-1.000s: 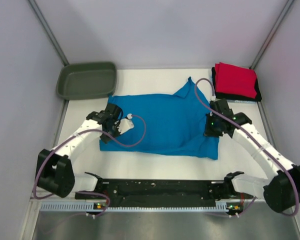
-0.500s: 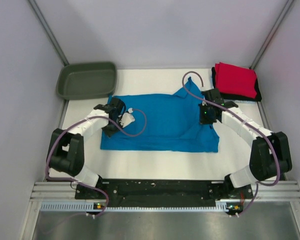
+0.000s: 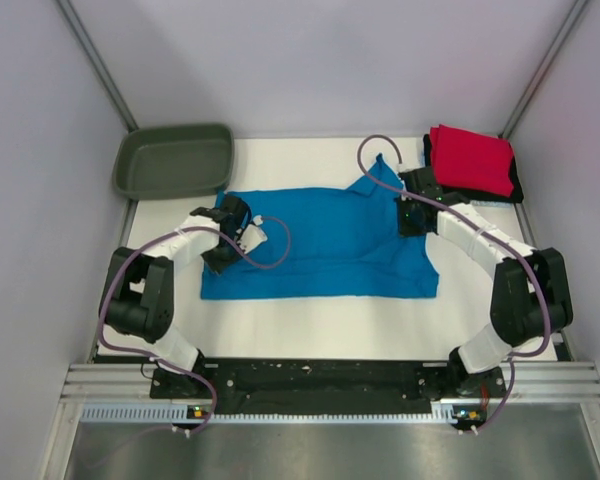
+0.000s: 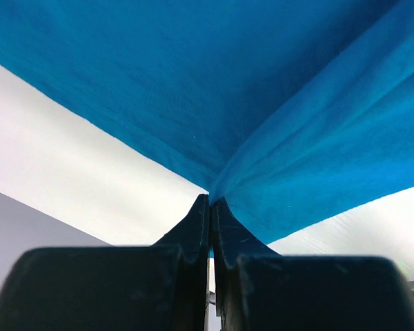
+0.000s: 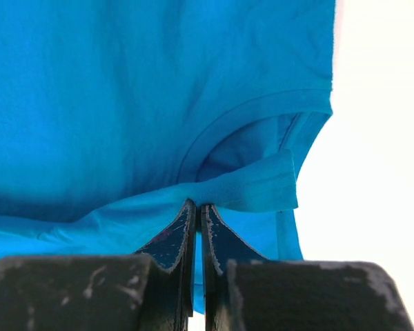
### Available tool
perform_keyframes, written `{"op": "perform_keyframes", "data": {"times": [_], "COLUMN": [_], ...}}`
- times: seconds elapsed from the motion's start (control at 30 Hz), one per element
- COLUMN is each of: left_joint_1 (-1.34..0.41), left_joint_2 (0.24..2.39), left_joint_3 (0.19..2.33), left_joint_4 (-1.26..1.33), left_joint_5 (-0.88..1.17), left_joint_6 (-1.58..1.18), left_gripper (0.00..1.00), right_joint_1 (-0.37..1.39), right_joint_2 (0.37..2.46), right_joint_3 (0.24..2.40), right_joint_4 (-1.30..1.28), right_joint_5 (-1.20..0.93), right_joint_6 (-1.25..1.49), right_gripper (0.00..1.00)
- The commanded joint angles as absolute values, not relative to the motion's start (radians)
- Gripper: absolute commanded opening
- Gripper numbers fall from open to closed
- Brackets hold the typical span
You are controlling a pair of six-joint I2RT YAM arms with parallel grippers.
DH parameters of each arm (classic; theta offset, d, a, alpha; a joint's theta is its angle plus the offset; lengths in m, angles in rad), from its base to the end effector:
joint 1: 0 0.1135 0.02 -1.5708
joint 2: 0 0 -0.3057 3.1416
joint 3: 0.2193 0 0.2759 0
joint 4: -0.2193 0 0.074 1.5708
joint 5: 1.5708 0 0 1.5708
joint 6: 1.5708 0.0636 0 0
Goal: Fold and stack the t-shirts
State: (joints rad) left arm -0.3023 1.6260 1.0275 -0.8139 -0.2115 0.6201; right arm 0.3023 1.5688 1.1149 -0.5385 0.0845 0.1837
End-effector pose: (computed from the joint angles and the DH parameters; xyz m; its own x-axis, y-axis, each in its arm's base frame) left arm 0.3044 -0.0809 0.1821 -0.6164 0.7874 -0.0079 0.7590 0.5968 0.2604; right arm 0.3480 0.1029 0.2400 -0.8321 -0.0688 -0.5504 -0.1023 0.9943 0.0304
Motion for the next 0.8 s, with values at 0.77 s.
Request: {"op": "perform_keyframes", "data": {"times": [0.77], "left_joint_1": [-0.184], "left_joint_2": [1.663], "left_joint_3": [1.074], "left_joint_4": [-0.606], "left_joint_5": [-0.380], "left_joint_6": [0.532], "left_gripper": [0.35], "right_joint_1": [0.259], "right_joint_2": [1.828], "right_joint_3": [1.348], "right_joint_4": [-0.503], "right_joint_5": [0.006], "right_joint_6": [0.178], "right_gripper": [0.21]}}
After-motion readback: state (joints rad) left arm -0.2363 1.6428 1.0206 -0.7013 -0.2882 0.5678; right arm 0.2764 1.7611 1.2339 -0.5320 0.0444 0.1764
